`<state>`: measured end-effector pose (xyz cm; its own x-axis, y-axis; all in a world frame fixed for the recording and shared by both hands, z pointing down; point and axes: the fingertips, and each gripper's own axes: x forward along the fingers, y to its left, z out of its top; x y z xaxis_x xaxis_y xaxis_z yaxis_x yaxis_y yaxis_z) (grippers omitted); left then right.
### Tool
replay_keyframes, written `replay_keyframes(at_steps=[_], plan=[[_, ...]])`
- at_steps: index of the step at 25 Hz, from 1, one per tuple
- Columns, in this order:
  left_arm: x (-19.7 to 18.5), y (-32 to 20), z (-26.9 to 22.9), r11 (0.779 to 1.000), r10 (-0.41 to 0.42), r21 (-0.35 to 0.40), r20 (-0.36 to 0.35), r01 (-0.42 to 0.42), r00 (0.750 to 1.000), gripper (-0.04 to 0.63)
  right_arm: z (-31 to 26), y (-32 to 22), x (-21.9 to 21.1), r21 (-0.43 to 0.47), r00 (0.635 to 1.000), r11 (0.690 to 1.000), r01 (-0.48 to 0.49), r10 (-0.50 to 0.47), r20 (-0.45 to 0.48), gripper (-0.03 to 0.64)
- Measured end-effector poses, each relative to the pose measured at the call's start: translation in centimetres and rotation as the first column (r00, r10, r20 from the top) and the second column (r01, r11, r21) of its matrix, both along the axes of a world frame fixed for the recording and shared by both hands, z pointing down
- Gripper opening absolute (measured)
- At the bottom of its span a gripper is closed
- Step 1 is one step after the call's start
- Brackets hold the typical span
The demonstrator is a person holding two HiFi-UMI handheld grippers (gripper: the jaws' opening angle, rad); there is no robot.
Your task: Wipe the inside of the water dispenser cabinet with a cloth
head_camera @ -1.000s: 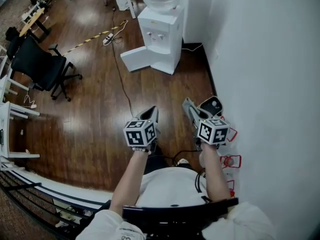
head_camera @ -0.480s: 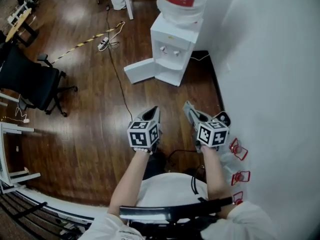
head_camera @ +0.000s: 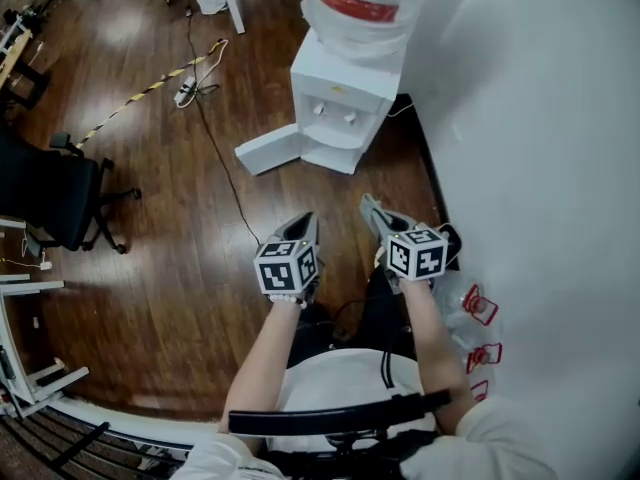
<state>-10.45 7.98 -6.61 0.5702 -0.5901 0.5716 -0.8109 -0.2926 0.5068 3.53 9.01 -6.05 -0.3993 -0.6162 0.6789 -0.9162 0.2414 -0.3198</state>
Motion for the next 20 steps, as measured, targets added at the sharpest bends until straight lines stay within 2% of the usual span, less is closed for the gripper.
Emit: replay_keyframes(at_steps=[4,10,14,17,20], plan=[[1.6,-3.2,2.6,0.999,-0.051,-0.019,0.004,0.051,0.999,-0.012,2.7,-3.8,1.4,-0.026,0.998,0.998,0.065,-0.065,-0.017,0.037],[4.1,-7.0,10.2,0.994,-0.094,-0.044,0.070,0.097,0.993,-0.012,9.8,-9.1,3.1,-0.037,0.975,0.975,0.219,-0.220,-0.039,0.036],[5.1,-10.1,16.9,0.992,-0.107,-0.056,0.072,0.111,0.992,-0.011,17.0,-12.8,3.3,-0.043,0.974,0.973,0.228,-0.228,-0.007,0.035],[4.8,-11.8,23.4,0.992,-0.112,-0.060,0.057,0.115,0.992,-0.011,23.1,-14.7,1.6,-0.018,0.977,0.977,0.213,-0.213,0.015,0.035],[4.4,-13.3,30.9,0.994,-0.098,-0.036,0.070,0.101,0.993,-0.011,30.2,-15.9,-0.4,0.016,0.977,0.978,0.210,-0.210,0.020,0.035]])
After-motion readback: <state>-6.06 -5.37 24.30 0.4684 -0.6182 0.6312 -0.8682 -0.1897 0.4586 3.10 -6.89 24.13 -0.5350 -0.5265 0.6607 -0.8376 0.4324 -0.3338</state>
